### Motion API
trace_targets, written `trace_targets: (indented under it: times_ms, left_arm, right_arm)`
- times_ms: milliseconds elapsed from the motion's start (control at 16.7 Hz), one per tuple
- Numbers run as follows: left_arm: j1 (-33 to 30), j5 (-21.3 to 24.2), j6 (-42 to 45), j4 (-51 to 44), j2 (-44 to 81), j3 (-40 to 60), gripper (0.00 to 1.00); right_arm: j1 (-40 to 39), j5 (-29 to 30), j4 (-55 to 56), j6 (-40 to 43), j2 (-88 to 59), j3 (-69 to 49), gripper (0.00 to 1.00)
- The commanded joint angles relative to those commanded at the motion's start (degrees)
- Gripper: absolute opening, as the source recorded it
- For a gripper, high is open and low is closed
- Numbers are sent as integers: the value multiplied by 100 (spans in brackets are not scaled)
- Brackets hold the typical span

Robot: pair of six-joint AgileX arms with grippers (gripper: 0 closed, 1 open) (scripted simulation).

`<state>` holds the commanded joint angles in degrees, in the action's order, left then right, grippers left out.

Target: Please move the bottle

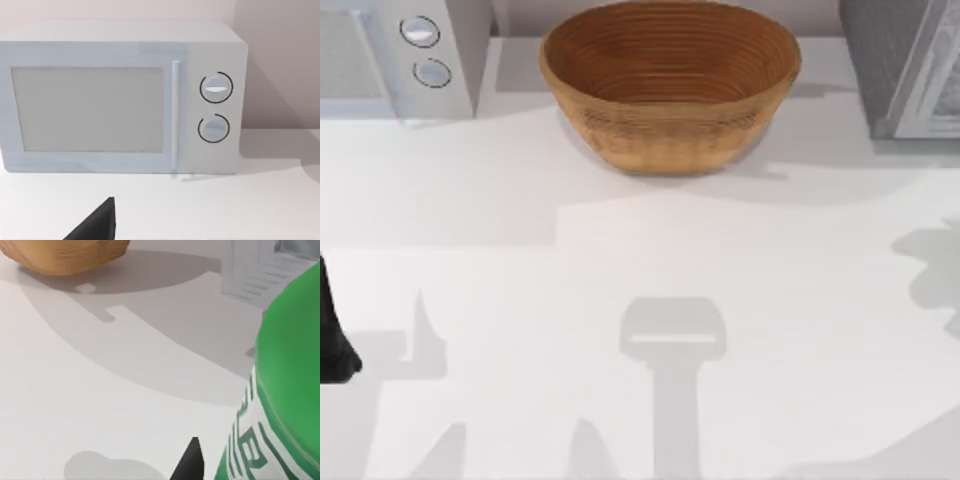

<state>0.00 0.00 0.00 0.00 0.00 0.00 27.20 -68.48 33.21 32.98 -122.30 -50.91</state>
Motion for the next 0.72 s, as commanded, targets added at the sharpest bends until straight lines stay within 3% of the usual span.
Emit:
trace_targets:
  times_ms: [300, 720]
  left_arm:
    - [0, 0, 0, 0, 0, 0, 100]
    - [0, 0, 0, 0, 0, 0, 100]
  right_arm:
    - [1281, -1258, -1329, 993, 477, -241, 0]
    - [1339, -1337, -1354, 1006, 468, -241, 0]
